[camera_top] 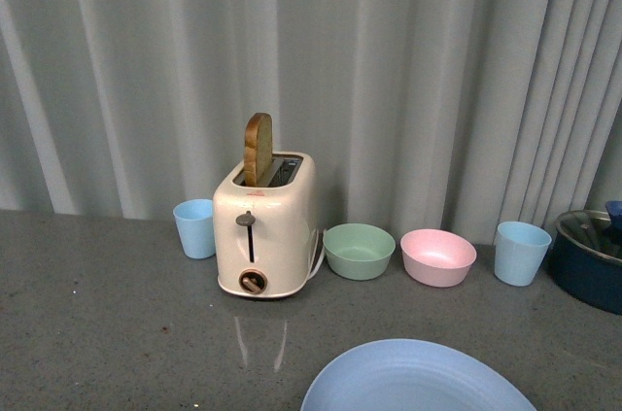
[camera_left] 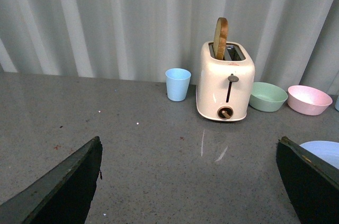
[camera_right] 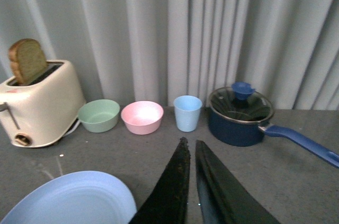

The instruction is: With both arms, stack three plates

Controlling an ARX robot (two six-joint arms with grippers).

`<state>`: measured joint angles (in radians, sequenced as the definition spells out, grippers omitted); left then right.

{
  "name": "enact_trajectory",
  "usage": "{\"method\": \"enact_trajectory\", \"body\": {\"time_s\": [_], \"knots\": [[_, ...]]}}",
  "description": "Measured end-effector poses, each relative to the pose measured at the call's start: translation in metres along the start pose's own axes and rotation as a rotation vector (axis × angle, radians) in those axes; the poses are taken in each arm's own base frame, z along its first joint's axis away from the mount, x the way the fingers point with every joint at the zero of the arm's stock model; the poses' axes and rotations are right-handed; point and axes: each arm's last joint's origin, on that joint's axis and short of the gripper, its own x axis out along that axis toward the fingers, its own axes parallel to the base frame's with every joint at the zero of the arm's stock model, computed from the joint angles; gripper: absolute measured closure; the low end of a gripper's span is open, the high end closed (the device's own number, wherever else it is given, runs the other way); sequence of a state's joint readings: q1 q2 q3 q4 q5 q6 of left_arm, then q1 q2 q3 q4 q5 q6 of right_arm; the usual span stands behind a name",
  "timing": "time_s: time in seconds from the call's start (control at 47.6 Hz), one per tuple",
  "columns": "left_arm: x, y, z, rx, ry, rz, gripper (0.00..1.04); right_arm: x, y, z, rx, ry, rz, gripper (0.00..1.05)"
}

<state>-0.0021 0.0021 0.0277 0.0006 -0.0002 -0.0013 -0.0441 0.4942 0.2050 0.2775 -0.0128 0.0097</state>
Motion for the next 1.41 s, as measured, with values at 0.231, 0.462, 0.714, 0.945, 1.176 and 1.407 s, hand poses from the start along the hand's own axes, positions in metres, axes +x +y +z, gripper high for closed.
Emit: {"method": "enact_trajectory", "body": {"time_s": [0.231, 0.462, 0.714, 0.945, 1.176, 1.407], "knots": [[0.0, 0.0, 0.0, 0.0, 0.0, 0.0, 0.07, -0.01, 0.005, -0.019, -0.007, -0.007, 0.028, 1.02], [0.0, 0.0, 0.0, 0.0, 0.0, 0.0, 0.07, -0.017, 0.004, -0.03, -0.007, -0.009, 0.029, 1.02], [0.0, 0.0, 0.0, 0.0, 0.0, 0.0, 0.07, -0.023, 0.004, -0.039, -0.007, -0.009, 0.029, 1.02], [0.0, 0.0, 0.0, 0.0, 0.0, 0.0, 0.07, -0.029, 0.004, -0.048, -0.007, -0.017, 0.029, 1.02], [0.0, 0.0, 0.0, 0.0, -0.001, 0.0, 0.07, -0.038, 0.004, -0.05, -0.008, -0.014, 0.029, 1.02], [0.0, 0.0, 0.0, 0.0, -0.001, 0.0, 0.07, -0.038, 0.004, -0.05, -0.009, -0.013, 0.029, 0.9]]}}
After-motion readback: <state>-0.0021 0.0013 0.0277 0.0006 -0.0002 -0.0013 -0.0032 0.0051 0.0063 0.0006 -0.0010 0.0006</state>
